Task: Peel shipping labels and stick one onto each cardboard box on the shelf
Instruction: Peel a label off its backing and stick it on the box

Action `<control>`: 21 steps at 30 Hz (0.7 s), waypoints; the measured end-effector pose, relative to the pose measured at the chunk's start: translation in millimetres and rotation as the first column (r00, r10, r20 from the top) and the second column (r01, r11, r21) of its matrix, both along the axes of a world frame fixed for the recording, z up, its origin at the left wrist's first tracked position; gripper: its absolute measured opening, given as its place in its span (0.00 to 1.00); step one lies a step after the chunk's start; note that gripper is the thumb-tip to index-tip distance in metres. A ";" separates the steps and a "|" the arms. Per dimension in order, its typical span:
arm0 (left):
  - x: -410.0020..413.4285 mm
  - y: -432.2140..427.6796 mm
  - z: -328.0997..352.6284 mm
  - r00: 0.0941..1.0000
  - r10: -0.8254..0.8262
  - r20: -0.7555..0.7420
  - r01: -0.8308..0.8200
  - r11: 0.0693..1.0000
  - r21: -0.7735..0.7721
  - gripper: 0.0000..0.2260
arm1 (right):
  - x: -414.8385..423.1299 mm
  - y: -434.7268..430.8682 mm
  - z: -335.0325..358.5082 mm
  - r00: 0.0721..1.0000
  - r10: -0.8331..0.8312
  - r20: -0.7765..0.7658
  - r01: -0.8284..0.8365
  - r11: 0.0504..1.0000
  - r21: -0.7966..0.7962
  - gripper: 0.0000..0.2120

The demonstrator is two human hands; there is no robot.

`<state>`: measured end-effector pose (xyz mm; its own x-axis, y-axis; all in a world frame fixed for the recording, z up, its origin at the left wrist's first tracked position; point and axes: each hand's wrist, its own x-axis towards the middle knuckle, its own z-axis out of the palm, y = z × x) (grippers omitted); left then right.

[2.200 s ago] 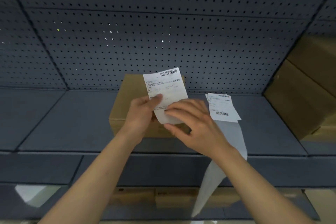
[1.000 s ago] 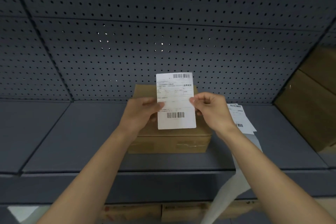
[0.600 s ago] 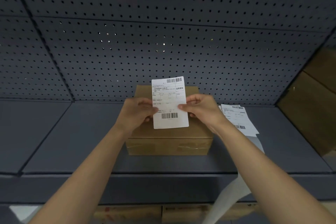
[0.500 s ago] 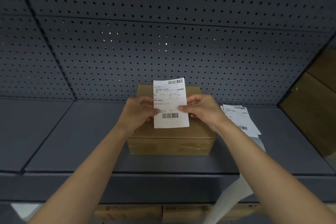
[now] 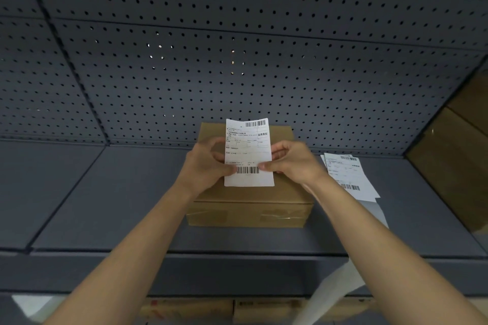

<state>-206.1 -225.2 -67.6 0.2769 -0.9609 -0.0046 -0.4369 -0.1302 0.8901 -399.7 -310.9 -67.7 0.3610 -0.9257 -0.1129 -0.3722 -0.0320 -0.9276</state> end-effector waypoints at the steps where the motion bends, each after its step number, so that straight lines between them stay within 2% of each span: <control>1: 0.4 0.1 -0.5 1.000 -0.005 0.003 0.005 1.000 0.005 0.31 | -0.3 0.2 -0.3 1.000 0.002 -0.006 -0.002 1.000 -0.005 0.20; 12: -1.5 3.6 -3.4 0.993 -0.112 0.018 0.112 0.994 0.015 0.47 | 0.0 1.0 -3.7 0.998 0.012 -0.063 -0.016 0.998 -0.055 0.22; 21: -4.4 7.8 -0.8 0.991 -0.126 0.050 0.125 0.992 0.021 0.45 | -0.5 3.1 -2.6 0.996 0.038 -0.075 -0.042 0.998 -0.047 0.23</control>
